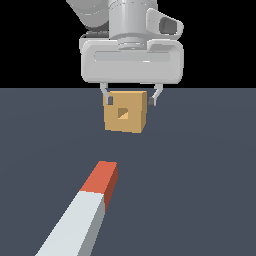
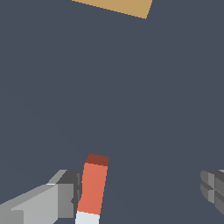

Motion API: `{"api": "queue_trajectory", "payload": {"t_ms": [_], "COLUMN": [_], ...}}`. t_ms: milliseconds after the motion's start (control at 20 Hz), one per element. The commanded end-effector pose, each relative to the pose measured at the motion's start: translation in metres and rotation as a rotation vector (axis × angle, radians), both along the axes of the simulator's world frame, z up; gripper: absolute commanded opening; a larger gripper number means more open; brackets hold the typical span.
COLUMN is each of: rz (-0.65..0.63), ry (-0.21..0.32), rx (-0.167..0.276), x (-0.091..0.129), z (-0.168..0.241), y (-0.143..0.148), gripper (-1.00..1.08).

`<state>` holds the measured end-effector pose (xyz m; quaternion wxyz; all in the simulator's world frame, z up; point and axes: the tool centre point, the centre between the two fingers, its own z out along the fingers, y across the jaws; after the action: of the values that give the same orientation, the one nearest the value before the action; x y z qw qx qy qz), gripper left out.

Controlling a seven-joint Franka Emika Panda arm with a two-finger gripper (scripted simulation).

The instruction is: Insert the peg into the horizontal hole in a box.

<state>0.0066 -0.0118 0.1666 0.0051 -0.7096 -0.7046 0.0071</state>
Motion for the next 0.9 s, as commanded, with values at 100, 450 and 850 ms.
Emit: {"api": "queue_trajectory", "payload": {"t_ms": [100,450,850], "rz": [-0.001,-0.030,-0.104], "ry": [0.000,-0.003,-0.011], "rx": [0.000,0.000,-0.001], "x": [-0.001,-0.012,-0.046], "z": [-0.001,-0.017,-0.061], "y": [-0.002,-0.034,-0.116], "gripper": [1.00,1.00,1.00]}}
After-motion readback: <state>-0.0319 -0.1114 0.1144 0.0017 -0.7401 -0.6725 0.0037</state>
